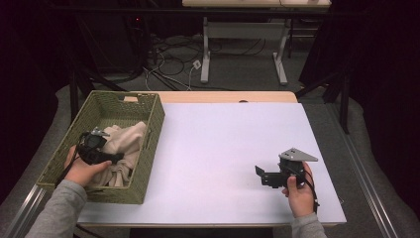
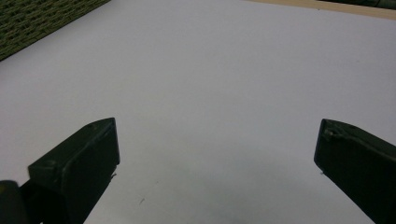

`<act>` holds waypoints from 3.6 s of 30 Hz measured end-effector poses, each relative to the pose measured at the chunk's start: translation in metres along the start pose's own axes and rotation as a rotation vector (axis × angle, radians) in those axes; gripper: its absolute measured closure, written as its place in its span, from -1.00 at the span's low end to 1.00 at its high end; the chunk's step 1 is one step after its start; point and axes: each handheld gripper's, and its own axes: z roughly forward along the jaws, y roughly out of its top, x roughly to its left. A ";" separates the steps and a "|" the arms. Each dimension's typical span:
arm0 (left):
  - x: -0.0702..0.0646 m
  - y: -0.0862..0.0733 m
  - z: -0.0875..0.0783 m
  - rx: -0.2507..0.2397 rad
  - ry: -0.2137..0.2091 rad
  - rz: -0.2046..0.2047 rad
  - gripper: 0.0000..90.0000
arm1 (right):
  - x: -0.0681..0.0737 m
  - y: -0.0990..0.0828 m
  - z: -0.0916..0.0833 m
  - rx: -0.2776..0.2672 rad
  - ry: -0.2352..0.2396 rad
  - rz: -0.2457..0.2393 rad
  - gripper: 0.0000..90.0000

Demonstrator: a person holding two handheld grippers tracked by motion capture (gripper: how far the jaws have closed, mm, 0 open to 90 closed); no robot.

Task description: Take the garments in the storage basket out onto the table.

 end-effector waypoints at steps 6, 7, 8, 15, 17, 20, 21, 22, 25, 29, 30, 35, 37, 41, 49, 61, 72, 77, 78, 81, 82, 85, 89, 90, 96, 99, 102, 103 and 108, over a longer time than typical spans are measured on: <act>0.002 0.001 -0.003 -0.008 0.002 -0.014 -0.02 | -0.001 -0.001 0.001 -0.001 -0.003 0.004 -1.00; 0.002 0.000 -0.004 -0.009 0.007 -0.023 0.02 | -0.001 -0.001 0.001 0.001 -0.004 0.006 -1.00; 0.002 0.000 -0.004 -0.012 0.004 -0.030 0.05 | -0.002 -0.001 0.001 0.001 -0.003 0.003 -1.00; 0.004 0.000 -0.008 -0.027 0.008 -0.071 0.17 | -0.003 -0.002 0.002 0.005 -0.008 0.004 -1.00; 0.004 0.000 -0.009 -0.038 0.009 -0.086 0.17 | -0.003 -0.002 0.002 0.005 -0.007 0.006 -1.00; 0.006 0.000 -0.011 -0.047 0.004 -0.103 0.19 | -0.004 -0.002 0.003 0.001 -0.006 0.011 -0.99; 0.006 0.000 -0.011 -0.057 0.003 -0.113 0.20 | -0.004 -0.003 0.003 0.005 -0.009 0.014 -0.99; 0.007 0.000 -0.012 -0.055 0.003 -0.120 0.20 | -0.004 -0.003 0.003 0.006 -0.011 0.014 -0.99; 0.010 -0.001 -0.014 -0.071 -0.012 -0.136 0.21 | -0.004 -0.003 0.003 0.007 -0.012 0.010 -0.99; 0.013 -0.003 -0.018 -0.095 -0.026 -0.167 0.21 | -0.004 -0.003 0.004 0.007 -0.012 0.009 -0.99; 0.014 -0.003 -0.019 -0.098 -0.029 -0.172 0.22 | -0.004 -0.003 0.004 0.007 -0.012 0.009 -0.99; 0.017 -0.005 -0.024 -0.132 -0.028 -0.193 0.22 | -0.005 -0.004 0.004 0.008 -0.014 0.010 -0.99; 0.018 -0.006 -0.026 -0.144 -0.027 -0.202 0.22 | -0.004 -0.004 0.004 0.014 -0.015 0.018 -0.99; 0.020 -0.007 -0.030 -0.180 -0.024 -0.232 0.23 | -0.004 -0.004 0.005 0.012 -0.015 0.013 -0.99; 0.025 -0.010 -0.037 -0.220 -0.021 -0.260 0.23 | -0.004 -0.005 0.006 0.020 -0.014 0.008 -0.99; 0.028 -0.015 -0.046 -0.294 -0.013 -0.304 0.24 | -0.003 -0.005 0.007 0.019 -0.012 0.007 -0.99; 0.031 -0.016 -0.060 -0.350 -0.014 -0.335 0.24 | -0.003 -0.006 0.007 0.018 -0.015 0.007 -0.99; 0.032 -0.016 -0.068 -0.382 -0.008 -0.348 0.23 | -0.003 -0.006 0.007 0.018 -0.015 0.004 -0.99; 0.032 -0.016 -0.069 -0.394 -0.005 -0.353 0.23 | -0.003 -0.006 0.007 0.018 -0.015 0.004 -0.99; 0.032 -0.016 -0.074 -0.414 -0.006 -0.363 0.23 | -0.003 -0.006 0.008 0.018 -0.015 0.005 -0.99; 0.032 -0.016 -0.075 -0.426 -0.005 -0.366 0.23 | -0.003 -0.006 0.008 0.020 -0.015 0.011 -0.99; 0.032 -0.016 -0.081 -0.442 0.001 -0.363 0.23 | -0.003 -0.006 0.008 0.019 -0.015 0.011 -0.99; 0.031 -0.015 -0.087 -0.473 0.009 -0.369 0.23 | -0.003 -0.006 0.008 0.018 -0.016 0.009 -0.99; 0.031 -0.015 -0.090 -0.471 0.007 -0.365 0.23 | -0.003 -0.006 0.008 0.019 -0.016 0.011 -0.99; 0.030 -0.015 -0.098 -0.510 0.016 -0.374 0.23 | -0.003 -0.006 0.008 0.018 -0.016 0.009 -0.99; 0.030 -0.016 -0.101 -0.519 0.018 -0.377 0.23 | -0.003 -0.006 0.008 0.018 -0.017 0.011 -0.99; 0.031 -0.017 -0.103 -0.537 0.026 -0.381 0.24 | -0.003 -0.006 0.007 0.019 -0.019 0.014 -0.99; 0.031 -0.017 -0.104 -0.551 0.026 -0.390 0.24 | -0.003 -0.006 0.007 0.019 -0.019 0.014 -0.99; 0.031 -0.018 -0.110 -0.579 0.032 -0.393 0.23 | -0.003 -0.006 0.008 0.019 -0.020 0.015 -0.99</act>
